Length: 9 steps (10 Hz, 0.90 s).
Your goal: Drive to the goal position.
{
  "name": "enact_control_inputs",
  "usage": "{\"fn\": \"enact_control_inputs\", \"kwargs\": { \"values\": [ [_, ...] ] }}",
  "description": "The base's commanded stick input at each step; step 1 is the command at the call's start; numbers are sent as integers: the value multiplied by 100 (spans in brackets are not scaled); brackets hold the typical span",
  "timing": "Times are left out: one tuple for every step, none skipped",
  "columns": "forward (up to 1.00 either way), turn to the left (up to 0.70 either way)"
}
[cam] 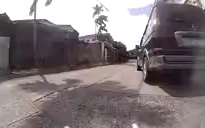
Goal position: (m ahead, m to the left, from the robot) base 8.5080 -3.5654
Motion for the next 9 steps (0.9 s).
{"fn": "enact_control_inputs", "kwargs": {
  "values": [
    [70, 0],
    [70, 0],
    [70, 0],
    [70, 0],
    [70, 0],
    [70, 0],
    [70, 0],
    [70, 0],
    [70, -4]
  ]
}}
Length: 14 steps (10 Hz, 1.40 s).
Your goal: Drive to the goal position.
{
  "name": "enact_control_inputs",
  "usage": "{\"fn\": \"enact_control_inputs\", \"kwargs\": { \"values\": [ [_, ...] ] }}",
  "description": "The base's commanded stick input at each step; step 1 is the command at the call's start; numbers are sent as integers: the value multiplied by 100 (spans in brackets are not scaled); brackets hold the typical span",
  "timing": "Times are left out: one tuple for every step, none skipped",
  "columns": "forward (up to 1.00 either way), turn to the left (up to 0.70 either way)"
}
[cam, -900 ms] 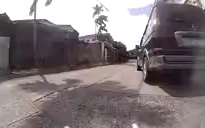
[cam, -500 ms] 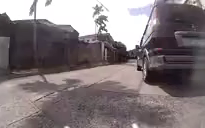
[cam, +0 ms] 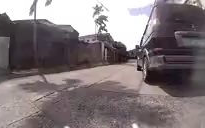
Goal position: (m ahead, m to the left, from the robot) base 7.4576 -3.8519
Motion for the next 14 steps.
{"fn": "enact_control_inputs", "kwargs": {
  "values": [
    [70, -29],
    [70, -35],
    [70, -35],
    [70, -35],
    [70, -35],
    [70, -34],
    [70, -16],
    [70, 0],
    [70, 0],
    [70, 0],
    [70, 0],
    [70, 0],
    [70, 0],
    [70, 0]
  ]
}}
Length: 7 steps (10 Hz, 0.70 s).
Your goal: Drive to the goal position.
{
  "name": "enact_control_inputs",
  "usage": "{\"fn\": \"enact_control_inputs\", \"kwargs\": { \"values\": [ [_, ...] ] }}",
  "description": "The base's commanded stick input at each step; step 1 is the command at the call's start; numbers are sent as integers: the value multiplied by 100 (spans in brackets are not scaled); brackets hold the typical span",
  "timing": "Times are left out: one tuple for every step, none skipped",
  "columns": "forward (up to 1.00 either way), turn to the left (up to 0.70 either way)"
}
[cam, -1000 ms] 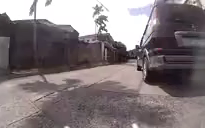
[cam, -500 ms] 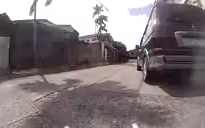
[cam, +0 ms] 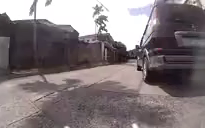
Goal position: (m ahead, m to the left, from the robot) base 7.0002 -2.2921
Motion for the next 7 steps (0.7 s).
{"fn": "enact_control_inputs", "kwargs": {
  "values": [
    [70, 0],
    [70, 0],
    [70, 0],
    [70, 0],
    [70, 0],
    [70, 0],
    [70, 0]
  ]
}}
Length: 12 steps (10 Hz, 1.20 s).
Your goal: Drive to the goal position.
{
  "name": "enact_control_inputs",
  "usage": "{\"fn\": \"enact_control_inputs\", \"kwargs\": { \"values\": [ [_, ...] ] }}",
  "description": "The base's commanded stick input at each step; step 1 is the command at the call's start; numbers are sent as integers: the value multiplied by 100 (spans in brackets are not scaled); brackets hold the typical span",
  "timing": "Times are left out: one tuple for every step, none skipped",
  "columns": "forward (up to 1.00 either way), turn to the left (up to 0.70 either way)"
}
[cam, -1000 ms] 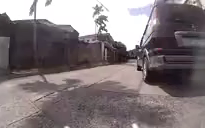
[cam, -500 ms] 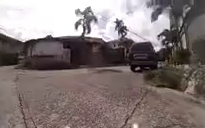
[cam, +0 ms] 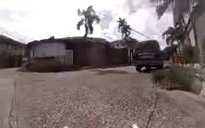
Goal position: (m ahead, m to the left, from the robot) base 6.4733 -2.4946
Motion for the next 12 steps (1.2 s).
{"fn": "enact_control_inputs", "kwargs": {
  "values": [
    [70, 0],
    [70, 0],
    [70, 0],
    [70, -6],
    [70, -17],
    [70, -34],
    [70, -35],
    [70, -35],
    [70, -33],
    [70, -6],
    [70, 0],
    [70, 0]
  ]
}}
